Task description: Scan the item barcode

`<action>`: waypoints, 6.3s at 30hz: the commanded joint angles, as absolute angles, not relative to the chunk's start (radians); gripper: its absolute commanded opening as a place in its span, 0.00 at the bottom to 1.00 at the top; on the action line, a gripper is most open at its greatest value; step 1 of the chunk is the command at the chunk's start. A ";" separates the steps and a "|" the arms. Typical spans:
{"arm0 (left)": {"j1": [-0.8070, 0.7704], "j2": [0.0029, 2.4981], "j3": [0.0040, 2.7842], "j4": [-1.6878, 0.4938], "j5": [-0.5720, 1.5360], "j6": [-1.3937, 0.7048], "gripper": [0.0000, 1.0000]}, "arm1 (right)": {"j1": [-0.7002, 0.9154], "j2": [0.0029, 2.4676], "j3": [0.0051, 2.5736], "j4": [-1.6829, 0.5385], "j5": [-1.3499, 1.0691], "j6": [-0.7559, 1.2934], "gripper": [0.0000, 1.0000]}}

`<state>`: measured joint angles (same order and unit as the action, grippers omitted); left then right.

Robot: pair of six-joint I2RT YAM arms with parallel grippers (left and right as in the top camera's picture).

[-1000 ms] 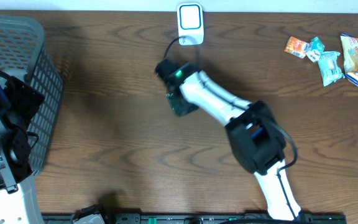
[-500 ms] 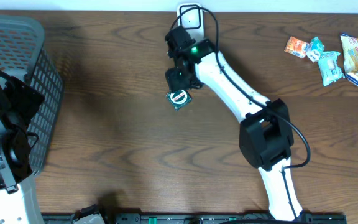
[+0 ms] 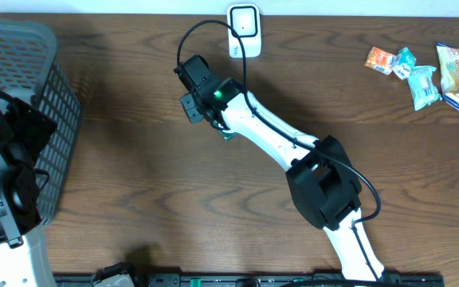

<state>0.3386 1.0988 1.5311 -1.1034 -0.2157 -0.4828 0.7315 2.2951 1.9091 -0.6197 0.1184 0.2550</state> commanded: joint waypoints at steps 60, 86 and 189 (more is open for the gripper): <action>0.342 1.099 1.533 -1.107 -0.221 -0.492 0.95 | 0.434 2.208 1.784 -0.989 -0.068 -0.403 0.99; 0.342 1.099 1.533 -1.107 -0.221 -0.491 0.95 | 0.407 2.212 1.783 -1.004 -0.203 -0.512 0.99; 0.342 1.099 1.533 -1.107 -0.221 -0.492 0.95 | 0.375 2.403 1.973 0.087 0.312 -0.731 0.49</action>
<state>0.3386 1.0992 1.5311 -1.1046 -0.2157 -0.4828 0.3614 2.3177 1.9732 0.0422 0.2596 -0.5392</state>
